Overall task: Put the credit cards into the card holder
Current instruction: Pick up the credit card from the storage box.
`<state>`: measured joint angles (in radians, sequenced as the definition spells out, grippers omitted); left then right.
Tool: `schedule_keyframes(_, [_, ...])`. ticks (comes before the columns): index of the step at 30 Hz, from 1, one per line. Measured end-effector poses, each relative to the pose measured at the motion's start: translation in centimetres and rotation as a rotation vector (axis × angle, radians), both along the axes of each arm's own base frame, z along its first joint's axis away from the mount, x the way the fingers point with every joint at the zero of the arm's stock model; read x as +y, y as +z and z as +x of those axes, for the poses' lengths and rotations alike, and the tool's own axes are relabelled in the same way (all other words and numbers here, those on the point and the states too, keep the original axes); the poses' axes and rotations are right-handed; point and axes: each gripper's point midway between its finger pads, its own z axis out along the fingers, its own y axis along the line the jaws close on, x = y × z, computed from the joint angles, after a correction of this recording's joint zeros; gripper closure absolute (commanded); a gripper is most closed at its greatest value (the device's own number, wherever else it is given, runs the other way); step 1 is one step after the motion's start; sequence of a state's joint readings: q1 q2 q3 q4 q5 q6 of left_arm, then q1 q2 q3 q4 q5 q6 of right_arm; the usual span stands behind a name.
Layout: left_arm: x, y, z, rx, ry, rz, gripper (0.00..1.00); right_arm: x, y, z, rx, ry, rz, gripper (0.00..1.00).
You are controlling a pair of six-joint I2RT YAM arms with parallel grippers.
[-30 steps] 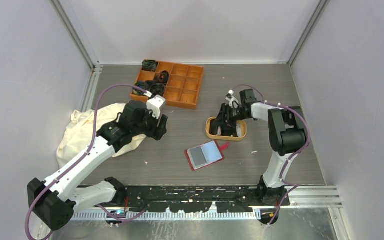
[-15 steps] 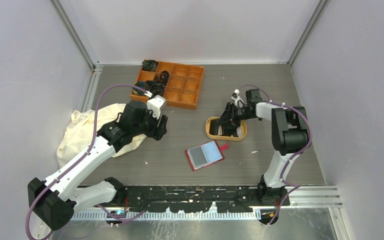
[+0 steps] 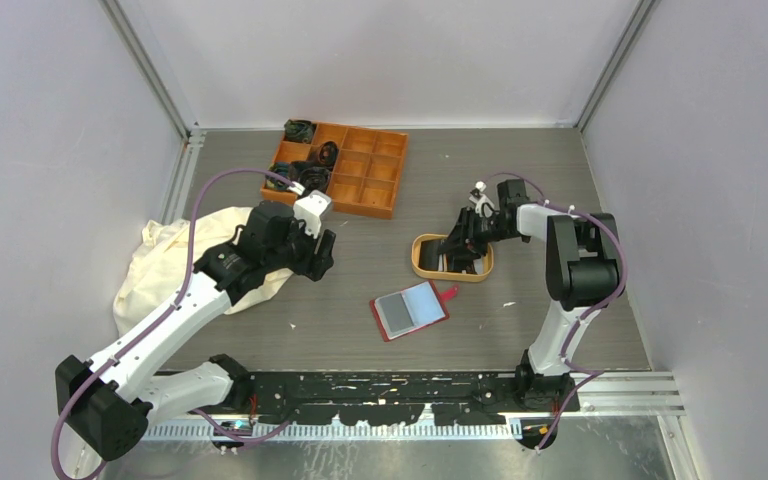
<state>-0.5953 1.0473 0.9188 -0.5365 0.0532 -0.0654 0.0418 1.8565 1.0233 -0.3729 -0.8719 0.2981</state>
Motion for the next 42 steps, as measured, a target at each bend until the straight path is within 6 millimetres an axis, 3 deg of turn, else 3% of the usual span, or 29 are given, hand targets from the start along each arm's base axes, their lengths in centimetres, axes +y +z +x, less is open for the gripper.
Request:
schedule_keyframes(10, [0.0,0.0,0.0,0.000,0.000,0.000,0.37,-1.0,-0.2,0.2,0.010,-0.026,-0.015,0.76])
schedule_keyframes(19, [0.0,0.0,0.0,0.000,0.000,0.000,0.37,-2.4,0.6,0.7,-0.010,-0.067,-0.023,0.98])
schedule_keyframes(25, [0.0,0.0,0.0,0.001,-0.001,-0.001,0.36,-3.4,1.6,0.7,-0.045,-0.078,-0.066,0.99])
schedule_keyframes(30, [-0.7,0.1,-0.4,0.015,-0.032,-0.026,0.33,-4.2,3.9,0.8,-0.133,-0.071,-0.109,0.99])
schedule_keyframes(34, [-2.3,0.3,-1.0,0.055,-0.082,-0.101,0.31,-4.3,6.7,1.0,-0.239,-0.059,-0.113,0.99])
schedule_keyframes(39, [-6.2,0.8,-1.7,0.146,-0.110,-0.347,0.33,-2.6,10.6,0.5,-0.366,0.000,0.007,0.99])
schedule_keyframes(42, [-8.3,-0.5,-2.1,0.183,-0.093,-0.522,0.32,-0.4,11.9,-0.8,-0.427,0.077,0.101,0.98])
